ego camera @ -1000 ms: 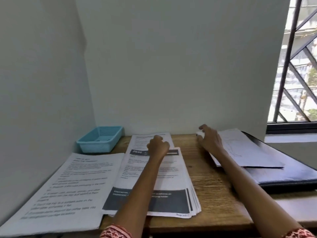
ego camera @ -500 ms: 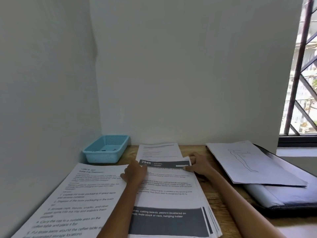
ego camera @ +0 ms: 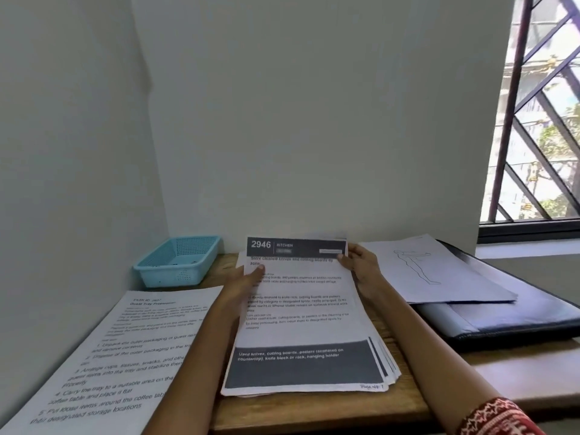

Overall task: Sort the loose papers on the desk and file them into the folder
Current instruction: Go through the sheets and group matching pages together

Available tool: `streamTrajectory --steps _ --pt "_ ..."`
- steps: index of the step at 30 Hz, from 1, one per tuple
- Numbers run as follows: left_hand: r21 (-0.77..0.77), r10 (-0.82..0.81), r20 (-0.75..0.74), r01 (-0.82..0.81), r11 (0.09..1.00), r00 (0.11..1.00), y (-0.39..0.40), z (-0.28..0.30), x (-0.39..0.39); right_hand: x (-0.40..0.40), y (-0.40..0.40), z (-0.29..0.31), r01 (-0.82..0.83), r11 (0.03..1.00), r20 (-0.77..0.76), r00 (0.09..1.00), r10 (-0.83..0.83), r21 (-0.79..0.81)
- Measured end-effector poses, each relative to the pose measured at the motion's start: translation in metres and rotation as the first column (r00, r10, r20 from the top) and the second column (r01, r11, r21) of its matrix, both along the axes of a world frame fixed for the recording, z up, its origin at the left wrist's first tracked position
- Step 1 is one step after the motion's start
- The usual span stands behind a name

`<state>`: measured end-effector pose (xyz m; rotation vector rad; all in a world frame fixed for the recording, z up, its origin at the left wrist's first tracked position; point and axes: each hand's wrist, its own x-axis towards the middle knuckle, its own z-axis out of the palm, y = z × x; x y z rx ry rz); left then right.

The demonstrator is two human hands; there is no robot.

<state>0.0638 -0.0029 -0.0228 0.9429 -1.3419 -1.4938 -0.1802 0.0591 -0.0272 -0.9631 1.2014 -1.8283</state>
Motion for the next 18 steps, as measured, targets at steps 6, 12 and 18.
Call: streamTrajectory --steps 6,12,18 --pt "0.087 0.162 -0.166 -0.149 0.985 0.973 -0.011 -0.002 -0.018 0.005 0.009 0.014 -0.125 0.991 -0.089 0.988 0.130 0.054" --pt "0.158 0.007 -0.202 0.025 0.987 0.979 -0.017 -0.006 -0.014 0.006 0.009 0.015 -0.151 0.982 -0.189 0.967 0.171 0.116" --pt "-0.019 -0.057 -0.108 0.056 0.998 0.993 0.002 0.018 -0.013 0.011 0.013 0.022 -0.087 0.996 -0.179 0.980 0.087 0.008"
